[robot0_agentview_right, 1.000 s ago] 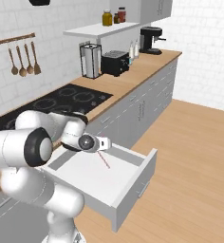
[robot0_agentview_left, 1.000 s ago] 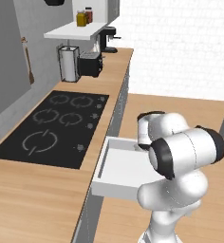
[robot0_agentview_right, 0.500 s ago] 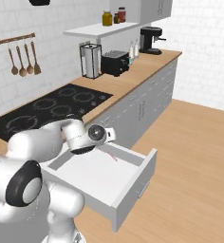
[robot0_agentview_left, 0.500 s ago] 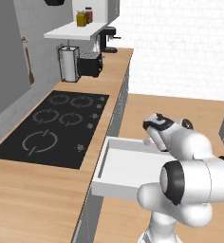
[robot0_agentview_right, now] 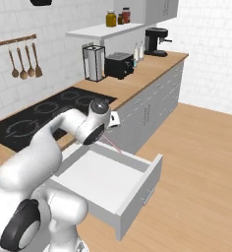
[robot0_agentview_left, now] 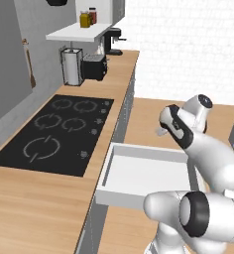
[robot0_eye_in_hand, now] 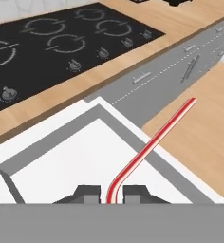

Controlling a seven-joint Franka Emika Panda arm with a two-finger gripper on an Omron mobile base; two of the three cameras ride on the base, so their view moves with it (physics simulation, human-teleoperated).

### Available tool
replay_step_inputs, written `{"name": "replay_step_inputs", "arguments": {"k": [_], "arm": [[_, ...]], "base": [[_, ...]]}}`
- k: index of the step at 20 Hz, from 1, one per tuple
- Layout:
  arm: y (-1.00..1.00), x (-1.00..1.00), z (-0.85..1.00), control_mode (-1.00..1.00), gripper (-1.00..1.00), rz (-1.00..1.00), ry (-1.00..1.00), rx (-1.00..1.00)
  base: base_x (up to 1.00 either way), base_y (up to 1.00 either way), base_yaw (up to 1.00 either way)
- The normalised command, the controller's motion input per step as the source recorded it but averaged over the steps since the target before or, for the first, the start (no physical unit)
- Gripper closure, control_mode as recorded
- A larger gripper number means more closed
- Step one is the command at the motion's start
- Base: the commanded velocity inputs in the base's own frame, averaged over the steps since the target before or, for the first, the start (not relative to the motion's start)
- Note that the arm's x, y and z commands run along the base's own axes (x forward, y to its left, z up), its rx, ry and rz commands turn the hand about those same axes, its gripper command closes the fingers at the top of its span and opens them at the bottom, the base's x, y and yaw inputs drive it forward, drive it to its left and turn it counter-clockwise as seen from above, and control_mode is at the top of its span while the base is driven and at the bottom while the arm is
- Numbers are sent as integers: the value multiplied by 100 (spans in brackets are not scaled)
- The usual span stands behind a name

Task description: Take a straw from the drawer in front and place it inside the glass cup on the dining counter.

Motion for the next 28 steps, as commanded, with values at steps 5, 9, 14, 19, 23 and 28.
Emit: {"name": "replay_step_inputs", "arguments": {"k": [5, 9, 14, 19, 23, 28], "arm": [[58, -45, 0, -100, 100, -12, -11, -4], [66, -18, -1, -100, 100, -3, 0, -9], [-1, -48, -6, -100, 100, -4, 0, 0], [-2, -42, -29, -100, 100, -9, -10, 5], [0, -19, -15, -100, 100, -7, -15, 6], [1, -15, -1, -100, 100, -1, 0, 1]], "base": [[0, 0, 0], [0, 0, 0], [0, 0, 0], [0, 0, 0], [0, 0, 0], [0, 0, 0]]}}
